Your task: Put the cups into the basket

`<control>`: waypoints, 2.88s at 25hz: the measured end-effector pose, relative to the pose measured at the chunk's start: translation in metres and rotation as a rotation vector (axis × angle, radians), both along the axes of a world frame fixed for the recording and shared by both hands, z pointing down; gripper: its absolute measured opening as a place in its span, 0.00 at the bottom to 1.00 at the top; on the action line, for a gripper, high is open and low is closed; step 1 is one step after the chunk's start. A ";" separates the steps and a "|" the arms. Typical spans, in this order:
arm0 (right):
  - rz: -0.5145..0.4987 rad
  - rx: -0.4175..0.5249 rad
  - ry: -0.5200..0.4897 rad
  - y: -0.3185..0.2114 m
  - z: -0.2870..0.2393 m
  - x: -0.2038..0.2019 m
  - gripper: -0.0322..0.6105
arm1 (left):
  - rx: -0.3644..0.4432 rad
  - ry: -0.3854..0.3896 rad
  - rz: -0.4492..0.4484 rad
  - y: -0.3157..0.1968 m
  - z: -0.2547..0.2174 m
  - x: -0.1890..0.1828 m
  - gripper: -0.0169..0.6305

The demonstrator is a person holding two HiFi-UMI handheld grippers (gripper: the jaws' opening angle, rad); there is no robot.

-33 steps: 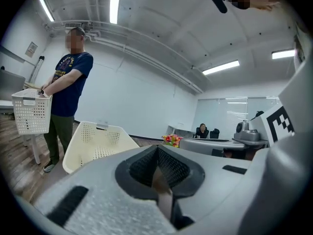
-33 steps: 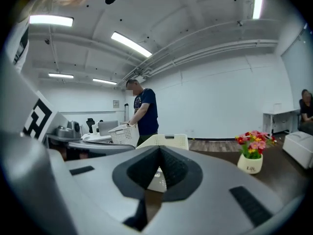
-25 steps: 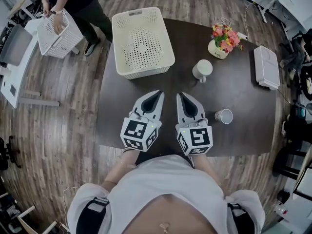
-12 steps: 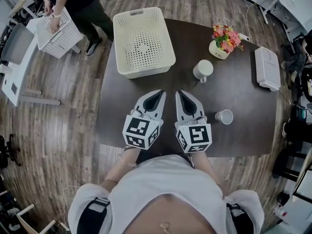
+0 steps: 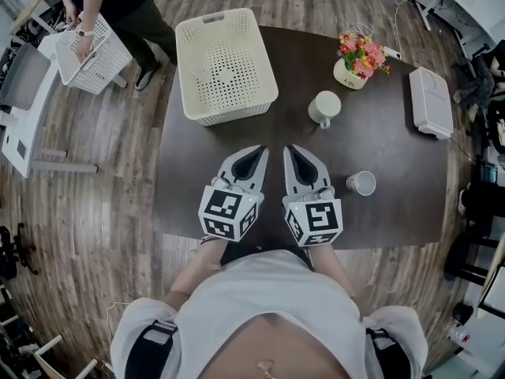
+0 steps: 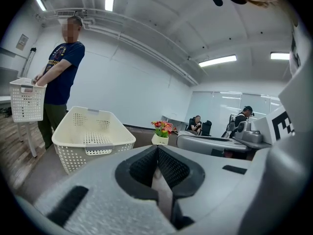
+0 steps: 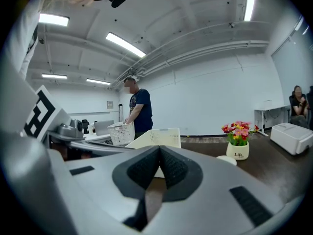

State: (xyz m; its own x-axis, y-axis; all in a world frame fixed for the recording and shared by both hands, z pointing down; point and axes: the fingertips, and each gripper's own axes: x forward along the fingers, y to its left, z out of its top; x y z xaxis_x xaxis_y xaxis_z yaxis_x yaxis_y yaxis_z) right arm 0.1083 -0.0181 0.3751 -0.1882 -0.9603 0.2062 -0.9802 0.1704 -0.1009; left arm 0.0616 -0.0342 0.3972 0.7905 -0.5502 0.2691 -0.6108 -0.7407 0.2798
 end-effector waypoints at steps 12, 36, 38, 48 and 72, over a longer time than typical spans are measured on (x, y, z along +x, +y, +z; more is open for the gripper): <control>0.248 -0.002 0.023 0.049 0.005 0.070 0.07 | -0.028 -0.010 0.256 0.039 0.008 0.077 0.04; 0.492 -0.148 0.016 0.148 0.042 0.193 0.36 | -0.053 -0.056 0.550 0.126 0.030 0.204 0.04; 0.471 -0.177 0.003 0.143 0.051 0.196 0.52 | -0.060 -0.064 0.535 0.121 0.034 0.204 0.04; 0.471 -0.303 0.021 0.137 0.097 0.223 0.67 | -0.115 -0.121 0.503 0.105 0.069 0.211 0.04; 0.379 -0.410 0.088 0.123 0.151 0.223 0.66 | -0.198 -0.180 0.470 0.098 0.120 0.212 0.04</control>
State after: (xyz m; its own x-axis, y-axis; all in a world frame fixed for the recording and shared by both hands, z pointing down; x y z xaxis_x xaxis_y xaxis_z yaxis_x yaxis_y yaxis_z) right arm 0.3315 0.1047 0.5259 0.1886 -0.7954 0.5760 -0.9730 -0.2306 0.0001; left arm 0.2736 0.0643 0.5175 0.8709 -0.0735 0.4858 -0.2775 -0.8895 0.3629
